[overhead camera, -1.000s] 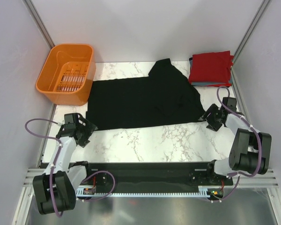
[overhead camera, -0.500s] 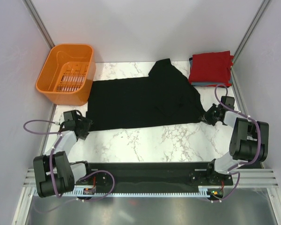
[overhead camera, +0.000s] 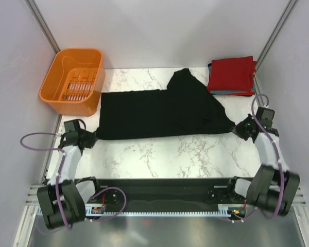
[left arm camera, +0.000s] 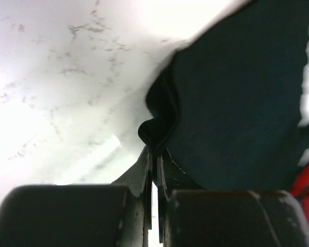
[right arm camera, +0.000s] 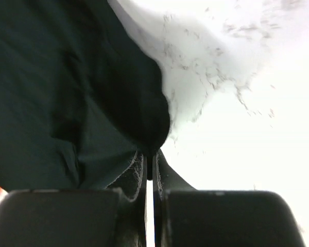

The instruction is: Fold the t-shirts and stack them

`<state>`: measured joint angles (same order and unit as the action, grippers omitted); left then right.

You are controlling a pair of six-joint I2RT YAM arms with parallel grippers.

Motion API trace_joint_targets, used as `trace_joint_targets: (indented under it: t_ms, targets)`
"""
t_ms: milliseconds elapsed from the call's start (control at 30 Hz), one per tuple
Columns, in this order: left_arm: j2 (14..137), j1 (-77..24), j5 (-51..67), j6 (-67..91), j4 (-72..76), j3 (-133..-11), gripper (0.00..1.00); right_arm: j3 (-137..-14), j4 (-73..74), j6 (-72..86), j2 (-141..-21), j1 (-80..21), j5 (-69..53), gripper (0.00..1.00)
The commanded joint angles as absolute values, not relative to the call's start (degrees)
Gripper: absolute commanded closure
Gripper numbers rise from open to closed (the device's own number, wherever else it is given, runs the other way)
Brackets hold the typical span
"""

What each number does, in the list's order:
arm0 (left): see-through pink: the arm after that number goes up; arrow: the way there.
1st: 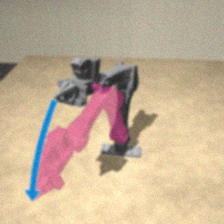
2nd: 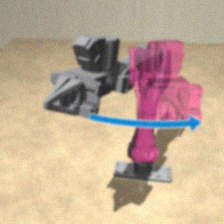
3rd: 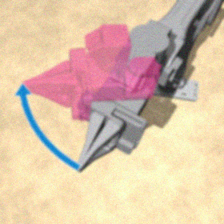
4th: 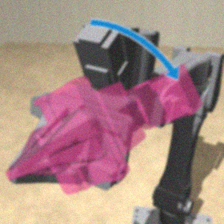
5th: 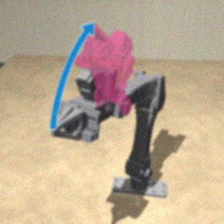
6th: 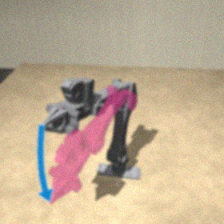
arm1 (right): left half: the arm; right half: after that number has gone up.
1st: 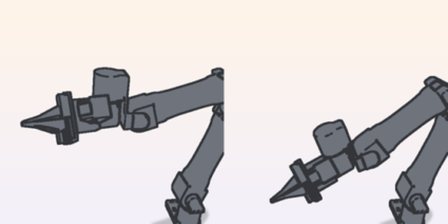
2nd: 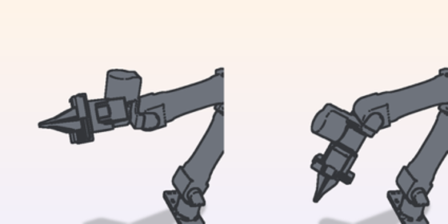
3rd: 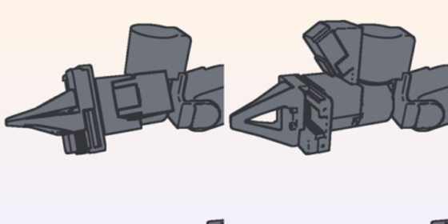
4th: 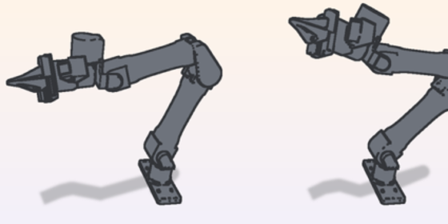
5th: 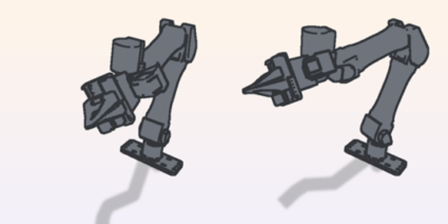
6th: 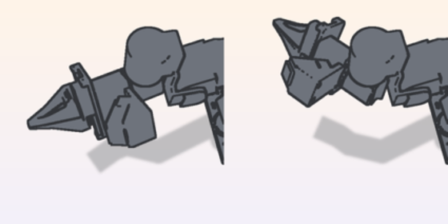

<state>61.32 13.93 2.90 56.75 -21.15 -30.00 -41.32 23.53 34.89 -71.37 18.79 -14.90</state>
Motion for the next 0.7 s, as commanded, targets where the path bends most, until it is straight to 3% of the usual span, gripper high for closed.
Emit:
trace_joint_targets:
  t_ms: [0,133,367,433,467,500,567,600,633,667]
  targets:
    - [53.54,18.44,5.35,55.46,-27.85,-32.52,0.98,-41.49,34.51,37.17,-60.67,21.27,-10.72,1.00]
    - [47.91,20.04,7.55,55.72,-34.87,-29.89,0.98,-35.44,40.24,40.16,-49.60,21.18,-11.16,1.00]
    - [37.88,18.98,11.34,58.88,-44.10,-26.80,0.94,-29.10,48.16,39.46,-42.90,20.22,-12.74,1.00]
    - [36.57,18.98,12.65,58.36,-45.08,-27.51,0.87,-28.13,48.34,39.03,-42.19,19.78,-14.06,0.85]
    - [36.21,18.81,12.92,58.10,-46.74,-28.21,0.84,-27.95,48.25,38.68,-42.10,19.34,-15.80,0.66]
    - [35.78,18.72,12.92,58.10,-47.71,-28.47,0.81,-28.12,48.43,38.15,-42.01,19.16,-16.34,0.56]
    - [34.98,18.55,13.10,57.66,-49.30,-29.00,0.58,-28.91,50.26,37.88,-42.10,18.11,-15.39,0.28]
    - [35.07,18.46,12.92,57.22,-51.31,-30.14,0.44,-29.44,50.88,37.71,-42.19,17.76,-14.51,0.23]
    - [35.07,18.37,12.40,56.69,-52.29,-31.02,0.13,-30.75,51.67,37.53,-42.19,17.49,-13.81,0.19]
    - [35.07,18.11,11.87,56.43,-53.34,-31.98,0.02,-31.46,52.55,37.36,-42.27,16.97,-13.02,0.17]
